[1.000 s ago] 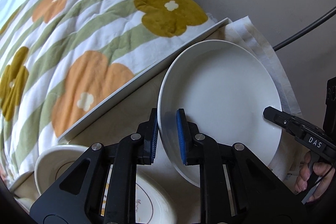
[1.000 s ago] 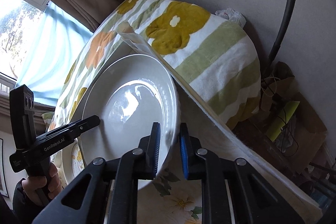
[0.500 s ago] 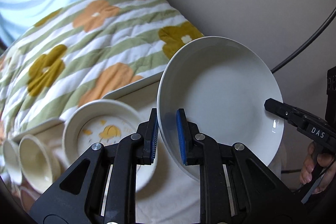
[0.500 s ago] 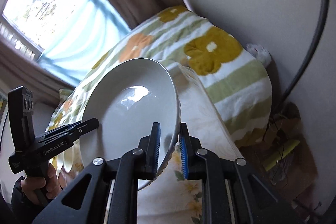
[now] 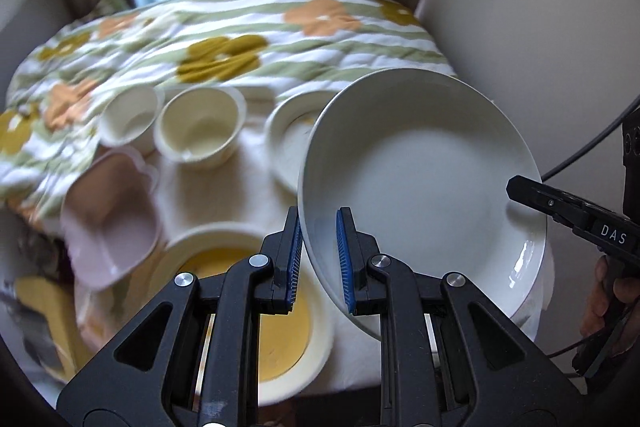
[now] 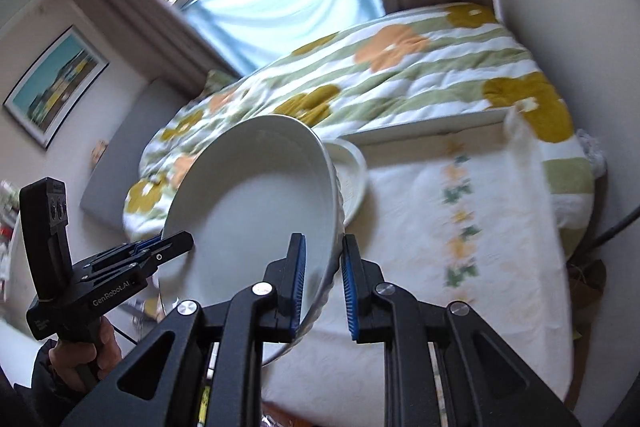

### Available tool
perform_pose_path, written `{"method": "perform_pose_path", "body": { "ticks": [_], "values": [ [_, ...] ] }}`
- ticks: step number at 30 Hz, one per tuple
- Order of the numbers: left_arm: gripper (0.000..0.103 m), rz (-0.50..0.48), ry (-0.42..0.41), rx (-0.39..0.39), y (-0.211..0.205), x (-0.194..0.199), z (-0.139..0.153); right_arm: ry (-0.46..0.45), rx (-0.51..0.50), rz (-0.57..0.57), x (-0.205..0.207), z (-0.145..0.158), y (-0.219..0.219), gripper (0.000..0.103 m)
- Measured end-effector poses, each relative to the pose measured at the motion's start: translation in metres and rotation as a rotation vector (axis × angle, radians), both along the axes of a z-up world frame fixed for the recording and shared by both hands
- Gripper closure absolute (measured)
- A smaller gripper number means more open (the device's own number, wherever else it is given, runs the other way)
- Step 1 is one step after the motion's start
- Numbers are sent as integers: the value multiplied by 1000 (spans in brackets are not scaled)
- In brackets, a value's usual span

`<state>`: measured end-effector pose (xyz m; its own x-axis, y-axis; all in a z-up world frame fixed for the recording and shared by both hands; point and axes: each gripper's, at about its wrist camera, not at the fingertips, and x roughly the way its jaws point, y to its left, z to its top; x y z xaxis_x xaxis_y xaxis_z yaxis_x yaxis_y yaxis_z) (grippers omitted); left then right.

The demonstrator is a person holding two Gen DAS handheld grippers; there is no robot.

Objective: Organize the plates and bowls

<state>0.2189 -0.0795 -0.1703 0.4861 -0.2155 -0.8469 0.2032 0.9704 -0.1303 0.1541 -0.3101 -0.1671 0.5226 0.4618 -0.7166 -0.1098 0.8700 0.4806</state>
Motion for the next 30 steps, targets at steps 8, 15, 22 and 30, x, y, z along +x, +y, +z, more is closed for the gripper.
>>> {"method": "perform_pose_path", "body": {
  "ticks": [8, 15, 22, 30],
  "values": [
    [88, 157, 81, -5, 77, -42, -51, 80, -1, 170, -5, -53, 78, 87],
    [88, 218, 149, -33, 121, -52, -90, 140, -37, 242, 3, -87, 125, 87],
    [88, 214, 192, -36, 134, -38, -113, 160, -88, 248, 9, -98, 146, 87],
    [88, 188, 227, -32, 135, -28, -131, 179, -138, 220, 9, -103, 149, 87]
  ]
}}
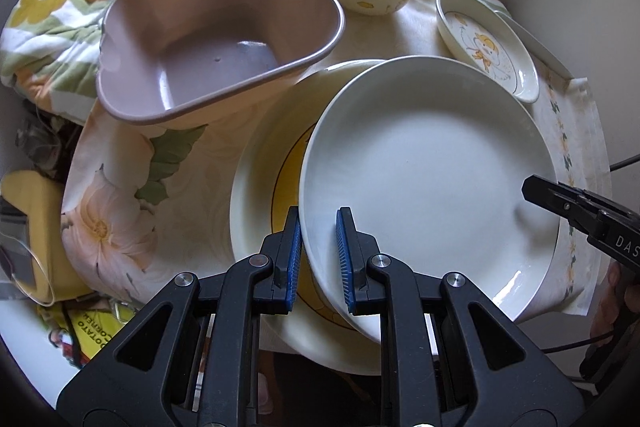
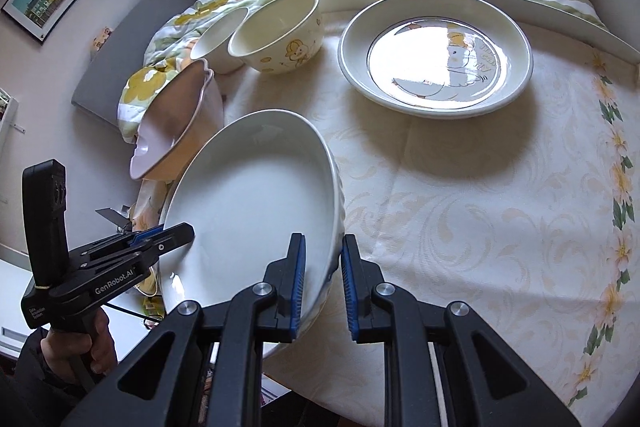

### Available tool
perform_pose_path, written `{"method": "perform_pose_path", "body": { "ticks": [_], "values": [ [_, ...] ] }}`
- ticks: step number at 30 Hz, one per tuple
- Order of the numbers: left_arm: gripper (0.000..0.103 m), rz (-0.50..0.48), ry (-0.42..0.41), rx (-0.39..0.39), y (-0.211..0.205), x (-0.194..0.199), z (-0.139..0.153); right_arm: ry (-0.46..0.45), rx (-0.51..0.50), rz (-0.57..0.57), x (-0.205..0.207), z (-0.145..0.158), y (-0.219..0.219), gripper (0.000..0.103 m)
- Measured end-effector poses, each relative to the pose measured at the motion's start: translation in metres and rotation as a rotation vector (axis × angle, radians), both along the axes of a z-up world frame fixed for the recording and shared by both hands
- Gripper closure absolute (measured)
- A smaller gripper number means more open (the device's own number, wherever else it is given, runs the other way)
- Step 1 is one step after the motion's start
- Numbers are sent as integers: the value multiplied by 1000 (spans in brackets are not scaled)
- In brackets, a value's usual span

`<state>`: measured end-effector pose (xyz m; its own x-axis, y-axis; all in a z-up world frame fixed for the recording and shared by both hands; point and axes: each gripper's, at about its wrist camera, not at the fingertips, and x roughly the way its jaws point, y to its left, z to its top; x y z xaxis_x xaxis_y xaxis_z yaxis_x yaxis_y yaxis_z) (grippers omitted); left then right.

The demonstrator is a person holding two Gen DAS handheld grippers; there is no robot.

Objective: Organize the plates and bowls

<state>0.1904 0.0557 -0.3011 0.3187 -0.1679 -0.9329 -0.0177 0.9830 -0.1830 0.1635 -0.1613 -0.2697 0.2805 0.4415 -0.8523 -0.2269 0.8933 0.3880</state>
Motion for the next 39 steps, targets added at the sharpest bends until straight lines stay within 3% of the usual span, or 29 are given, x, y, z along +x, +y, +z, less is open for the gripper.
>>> {"method": "perform_pose_path", "body": {
  "ticks": [12, 20, 30, 39],
  "values": [
    [88, -78, -32, 162, -18, -1, -3, -8, -61, -3, 0, -2, 11, 87],
    [88, -169, -84, 360, -38, -6, 0, -47, -159, 38, -3, -3, 28, 87],
    [88, -175, -96, 406, -36, -8, 5, -106, -283, 85, -6, -4, 45, 87],
    [88, -174, -97, 398, -34, -11, 5, -110, -302, 77, -5, -5, 48, 87]
  ]
}}
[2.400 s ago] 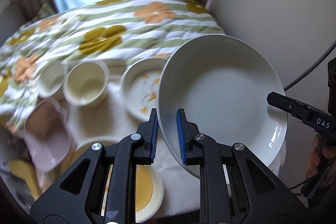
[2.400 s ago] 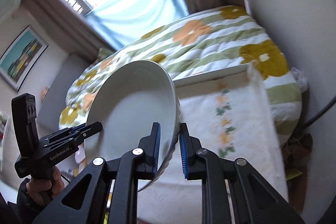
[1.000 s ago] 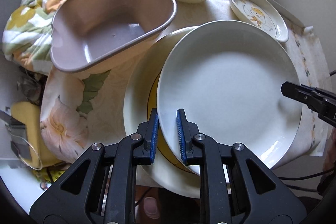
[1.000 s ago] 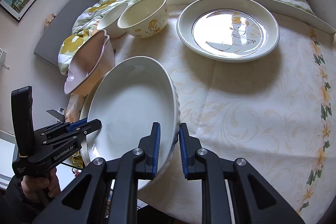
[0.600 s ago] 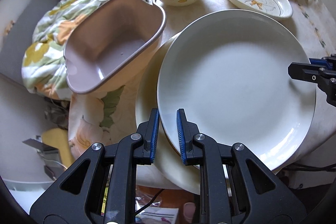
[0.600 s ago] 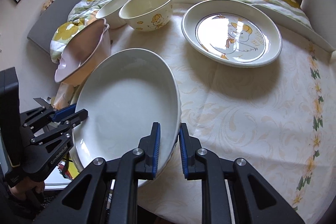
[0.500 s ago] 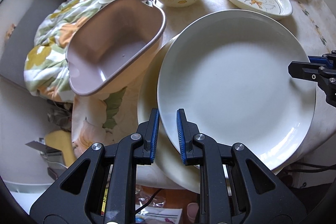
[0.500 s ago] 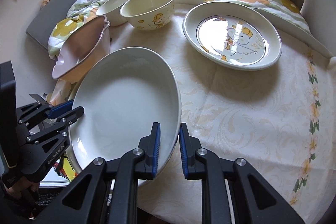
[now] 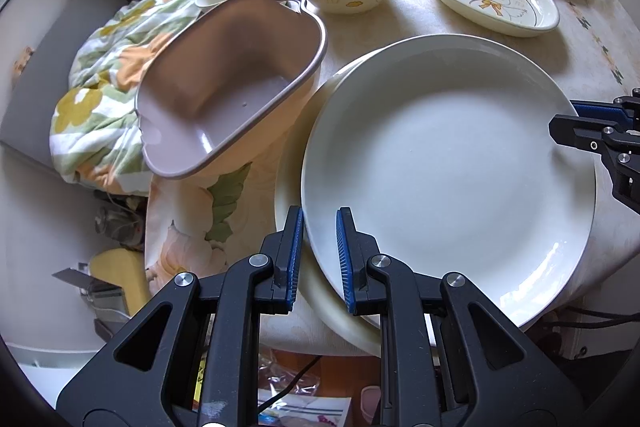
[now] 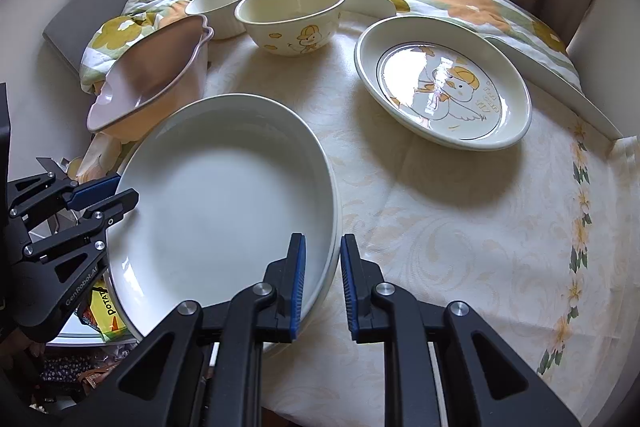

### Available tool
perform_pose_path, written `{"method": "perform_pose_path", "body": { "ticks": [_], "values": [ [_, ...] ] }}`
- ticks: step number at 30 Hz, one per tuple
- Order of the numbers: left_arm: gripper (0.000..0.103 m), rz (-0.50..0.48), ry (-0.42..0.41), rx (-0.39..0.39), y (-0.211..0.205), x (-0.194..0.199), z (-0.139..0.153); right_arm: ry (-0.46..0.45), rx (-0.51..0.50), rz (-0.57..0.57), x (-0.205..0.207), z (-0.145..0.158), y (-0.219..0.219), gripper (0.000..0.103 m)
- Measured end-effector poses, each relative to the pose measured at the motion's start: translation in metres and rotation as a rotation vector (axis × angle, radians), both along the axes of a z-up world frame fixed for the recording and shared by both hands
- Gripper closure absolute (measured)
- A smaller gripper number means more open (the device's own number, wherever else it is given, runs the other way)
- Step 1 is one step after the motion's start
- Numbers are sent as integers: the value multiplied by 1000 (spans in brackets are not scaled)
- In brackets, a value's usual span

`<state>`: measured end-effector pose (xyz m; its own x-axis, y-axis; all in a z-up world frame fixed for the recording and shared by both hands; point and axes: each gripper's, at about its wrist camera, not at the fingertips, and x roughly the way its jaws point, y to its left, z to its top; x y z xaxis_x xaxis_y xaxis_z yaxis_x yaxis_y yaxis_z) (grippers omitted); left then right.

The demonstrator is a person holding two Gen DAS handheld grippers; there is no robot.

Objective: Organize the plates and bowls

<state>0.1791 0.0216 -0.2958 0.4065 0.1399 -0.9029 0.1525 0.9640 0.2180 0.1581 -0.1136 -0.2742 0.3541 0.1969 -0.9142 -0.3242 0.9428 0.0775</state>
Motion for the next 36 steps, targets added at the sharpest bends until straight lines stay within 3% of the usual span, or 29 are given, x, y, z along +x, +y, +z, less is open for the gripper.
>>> {"method": "perform_pose_path", "body": {
  "ticks": [6, 15, 21, 26, 27, 29, 30, 31, 32, 33, 35, 36],
  "values": [
    [88, 8, -10, 26, -1, -2, 2, -3, -5, -4, -3, 1, 0, 87],
    [88, 40, -5, -5, 5, -3, 8, -7, 12, 3, -6, 4, -2, 87],
    [88, 51, -105, -66, -4, -6, 65, -107, 125, -50, -13, 56, -31, 87],
    [88, 50, -280, -209, -23, -1, 139, -215, 237, -83, -21, 114, -81, 87],
    [88, 47, -299, -225, -28, 0, 148, -240, 254, -77, -22, 126, -92, 85],
    [86, 38, -324, -257, -45, 9, 164, -283, 267, -78, -21, 145, -108, 52],
    [83, 35, -322, -263, -52, 14, 168, -308, 273, -75, -20, 154, -116, 13],
    [79, 33, -314, -270, -60, 21, 169, -330, 287, -71, -18, 161, -126, 0],
    [61, 35, -305, -282, -66, 28, 169, -358, 295, -66, -17, 168, -135, 0],
    [26, 39, -302, -297, -72, 33, 169, -375, 281, -65, -15, 173, -141, 0],
    [0, 53, -347, -336, -79, 39, 169, -404, 220, -53, -9, 179, -150, 0],
    [0, 55, -373, -350, -83, 40, 170, -408, 190, -41, -6, 178, -154, 0]
  ]
}}
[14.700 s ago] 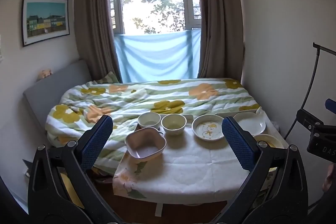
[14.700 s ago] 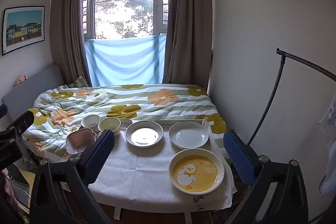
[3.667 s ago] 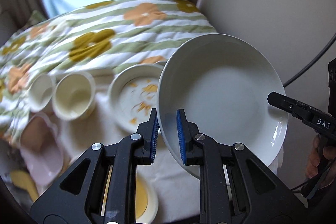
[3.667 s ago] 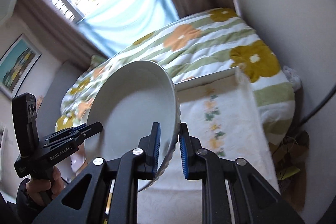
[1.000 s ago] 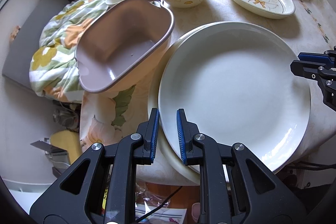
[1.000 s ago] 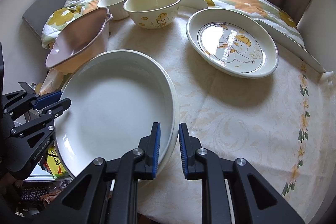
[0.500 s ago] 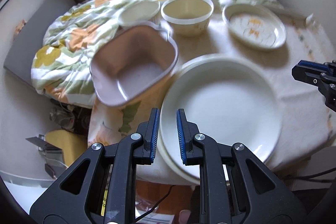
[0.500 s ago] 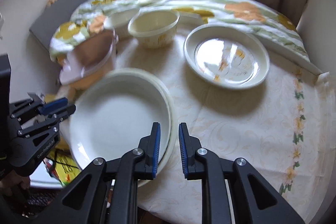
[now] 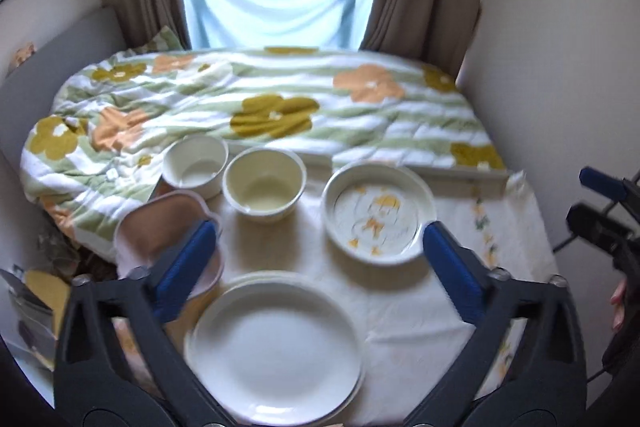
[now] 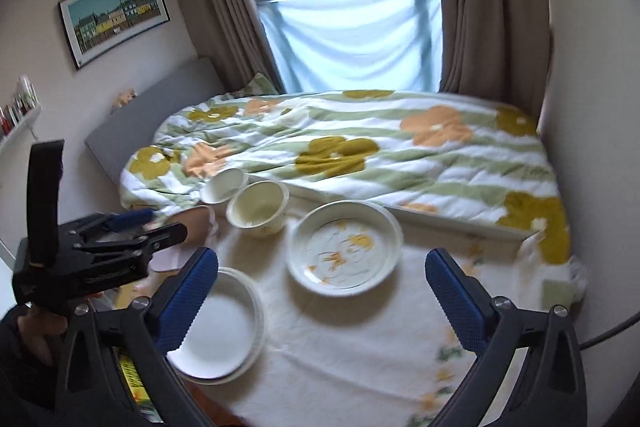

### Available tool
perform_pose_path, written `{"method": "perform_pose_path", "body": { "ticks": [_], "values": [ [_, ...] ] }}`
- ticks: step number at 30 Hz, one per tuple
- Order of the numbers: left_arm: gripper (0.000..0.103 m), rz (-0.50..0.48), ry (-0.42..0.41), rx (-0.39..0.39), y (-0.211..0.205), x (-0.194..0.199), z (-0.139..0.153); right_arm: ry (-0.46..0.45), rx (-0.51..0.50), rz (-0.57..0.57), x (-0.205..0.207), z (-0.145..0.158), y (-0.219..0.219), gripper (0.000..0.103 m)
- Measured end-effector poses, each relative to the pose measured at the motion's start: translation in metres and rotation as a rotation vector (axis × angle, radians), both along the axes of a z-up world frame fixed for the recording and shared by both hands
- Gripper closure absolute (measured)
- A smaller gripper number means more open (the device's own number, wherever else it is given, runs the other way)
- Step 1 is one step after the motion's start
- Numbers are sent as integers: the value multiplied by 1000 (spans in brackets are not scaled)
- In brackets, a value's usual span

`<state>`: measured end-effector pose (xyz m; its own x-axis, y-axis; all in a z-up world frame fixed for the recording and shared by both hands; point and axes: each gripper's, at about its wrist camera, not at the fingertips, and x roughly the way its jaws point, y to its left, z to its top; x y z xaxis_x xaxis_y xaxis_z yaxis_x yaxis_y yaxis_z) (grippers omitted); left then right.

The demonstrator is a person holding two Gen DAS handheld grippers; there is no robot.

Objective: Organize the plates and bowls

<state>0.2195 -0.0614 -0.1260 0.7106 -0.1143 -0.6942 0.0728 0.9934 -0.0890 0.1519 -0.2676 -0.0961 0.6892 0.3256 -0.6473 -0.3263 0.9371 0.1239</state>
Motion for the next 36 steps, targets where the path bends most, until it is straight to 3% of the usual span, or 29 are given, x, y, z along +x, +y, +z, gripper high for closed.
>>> {"method": "perform_pose_path", "body": {
  "ticks": [2, 5, 10, 14, 16, 17, 18, 22, 26, 29, 33, 35, 36],
  "values": [
    [0, -22, 41, 6, -10, 11, -6, 34, -48, 3, 9, -7, -6, 0],
    [0, -50, 141, 1, -19, 33, -25, 102, -2, -7, 29, -21, -17, 0],
    [0, -55, 297, -134, -10, 79, -72, 268, 95, -29, 78, -61, -29, 0],
    [2, -58, 375, -159, -7, 109, -110, 384, 124, -20, 116, -101, -24, 0],
    [13, -63, 420, -167, -8, 124, -131, 435, 109, -19, 132, -123, -18, 1],
    [24, -65, 444, -168, -10, 130, -141, 456, 112, -22, 140, -133, -17, 1],
    [31, -68, 461, -167, -11, 135, -149, 473, 119, -24, 147, -143, -17, 4],
    [45, -73, 522, -174, -14, 153, -180, 543, 127, -30, 165, -176, -16, 37],
    [59, -68, 556, -184, -14, 161, -197, 570, 129, -40, 174, -194, -16, 51],
    [62, -72, 561, -190, -13, 163, -201, 564, 140, -42, 176, -196, -18, 67],
    [63, -84, 545, -197, -16, 165, -200, 548, 177, -33, 177, -198, -21, 74],
    [82, -80, 545, -182, -17, 166, -202, 544, 194, -30, 180, -199, -21, 77],
    [85, -75, 549, -177, -17, 166, -203, 545, 200, -27, 180, -200, -22, 79]
  ]
}}
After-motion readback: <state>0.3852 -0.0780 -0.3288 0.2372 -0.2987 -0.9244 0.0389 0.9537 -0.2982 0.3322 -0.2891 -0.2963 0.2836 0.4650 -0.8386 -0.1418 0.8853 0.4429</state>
